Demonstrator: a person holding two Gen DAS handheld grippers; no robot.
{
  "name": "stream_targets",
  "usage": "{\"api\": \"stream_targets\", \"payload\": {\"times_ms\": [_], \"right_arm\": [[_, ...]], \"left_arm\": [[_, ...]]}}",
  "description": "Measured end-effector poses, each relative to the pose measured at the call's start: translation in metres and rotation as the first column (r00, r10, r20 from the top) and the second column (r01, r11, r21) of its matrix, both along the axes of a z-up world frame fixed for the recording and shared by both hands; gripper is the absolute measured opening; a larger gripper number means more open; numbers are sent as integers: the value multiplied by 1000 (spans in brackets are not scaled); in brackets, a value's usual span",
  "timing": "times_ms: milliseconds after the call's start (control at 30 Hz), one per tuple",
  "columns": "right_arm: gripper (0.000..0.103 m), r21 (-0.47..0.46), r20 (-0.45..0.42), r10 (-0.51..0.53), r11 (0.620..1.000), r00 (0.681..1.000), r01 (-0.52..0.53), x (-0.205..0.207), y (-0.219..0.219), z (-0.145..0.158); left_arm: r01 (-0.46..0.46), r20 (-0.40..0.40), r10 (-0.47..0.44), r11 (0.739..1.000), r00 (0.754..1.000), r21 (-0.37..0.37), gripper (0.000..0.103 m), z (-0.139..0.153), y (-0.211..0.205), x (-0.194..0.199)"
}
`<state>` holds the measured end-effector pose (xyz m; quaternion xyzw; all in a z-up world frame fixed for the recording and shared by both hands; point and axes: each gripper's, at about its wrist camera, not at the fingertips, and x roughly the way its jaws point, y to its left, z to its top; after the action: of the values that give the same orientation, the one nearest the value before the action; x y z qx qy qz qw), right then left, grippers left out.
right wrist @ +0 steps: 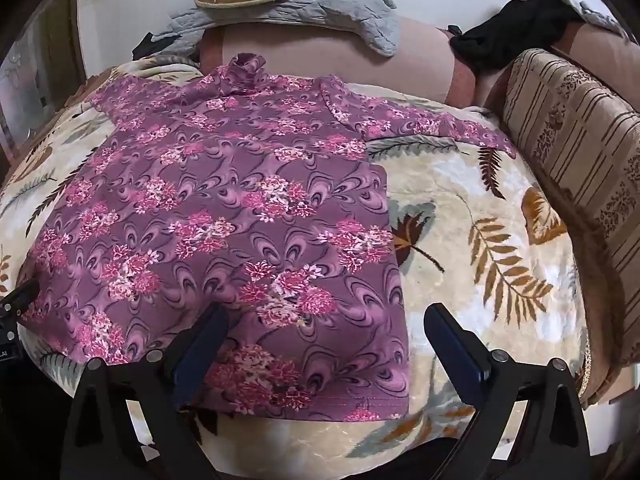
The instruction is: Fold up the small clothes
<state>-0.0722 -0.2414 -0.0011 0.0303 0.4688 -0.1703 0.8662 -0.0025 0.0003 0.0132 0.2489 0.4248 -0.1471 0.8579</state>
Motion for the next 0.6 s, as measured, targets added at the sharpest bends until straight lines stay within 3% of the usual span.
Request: {"api": "stream_targets", "payload": {"times_ms": [600], "right_arm": [[99, -36, -25, 10, 999, 1000, -10, 7, 7, 3]], "left_arm": [[-10, -20, 9, 999, 1000, -51, 103, 3, -2, 8]]}}
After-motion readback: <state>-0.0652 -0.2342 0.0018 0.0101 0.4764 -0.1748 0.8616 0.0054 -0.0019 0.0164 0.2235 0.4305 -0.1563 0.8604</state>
